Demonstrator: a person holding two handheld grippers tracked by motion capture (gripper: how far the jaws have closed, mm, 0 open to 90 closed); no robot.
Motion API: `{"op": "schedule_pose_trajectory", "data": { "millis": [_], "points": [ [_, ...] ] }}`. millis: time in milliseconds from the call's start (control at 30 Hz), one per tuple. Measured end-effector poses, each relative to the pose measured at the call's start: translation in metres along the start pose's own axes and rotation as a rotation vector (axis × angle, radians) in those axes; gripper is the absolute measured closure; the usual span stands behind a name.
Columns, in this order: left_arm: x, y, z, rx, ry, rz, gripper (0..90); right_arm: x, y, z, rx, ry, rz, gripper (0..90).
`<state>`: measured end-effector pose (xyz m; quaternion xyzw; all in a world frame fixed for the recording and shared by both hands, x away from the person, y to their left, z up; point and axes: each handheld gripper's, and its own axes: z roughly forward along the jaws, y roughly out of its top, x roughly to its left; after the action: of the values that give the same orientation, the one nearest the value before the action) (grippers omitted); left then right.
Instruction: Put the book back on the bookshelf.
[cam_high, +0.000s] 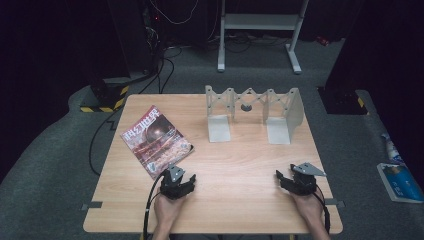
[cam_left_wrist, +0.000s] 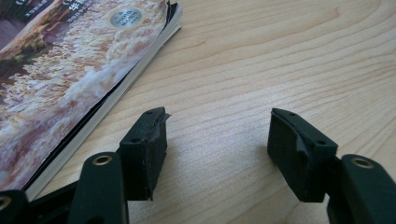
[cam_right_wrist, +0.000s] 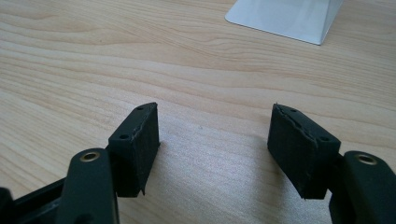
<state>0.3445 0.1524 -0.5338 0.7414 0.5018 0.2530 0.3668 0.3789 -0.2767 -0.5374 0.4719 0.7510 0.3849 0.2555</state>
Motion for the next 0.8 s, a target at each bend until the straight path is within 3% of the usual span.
{"op": "schedule_pose_trajectory", "data": {
  "millis": [533, 800],
  "points": [
    [0.0003, 0.0001, 0.0003, -0.001, 0.0, -0.001, 36.6, 0.0012, -0.0004, -0.0001, -0.002, 0.011, -0.005, 34.0],
    [0.0025, 0.0004, -0.0013, 0.001, -0.018, -0.027, 36.9, 0.0013, -0.0004, 0.0, -0.003, 0.016, -0.01, 33.9]
  ]
}}
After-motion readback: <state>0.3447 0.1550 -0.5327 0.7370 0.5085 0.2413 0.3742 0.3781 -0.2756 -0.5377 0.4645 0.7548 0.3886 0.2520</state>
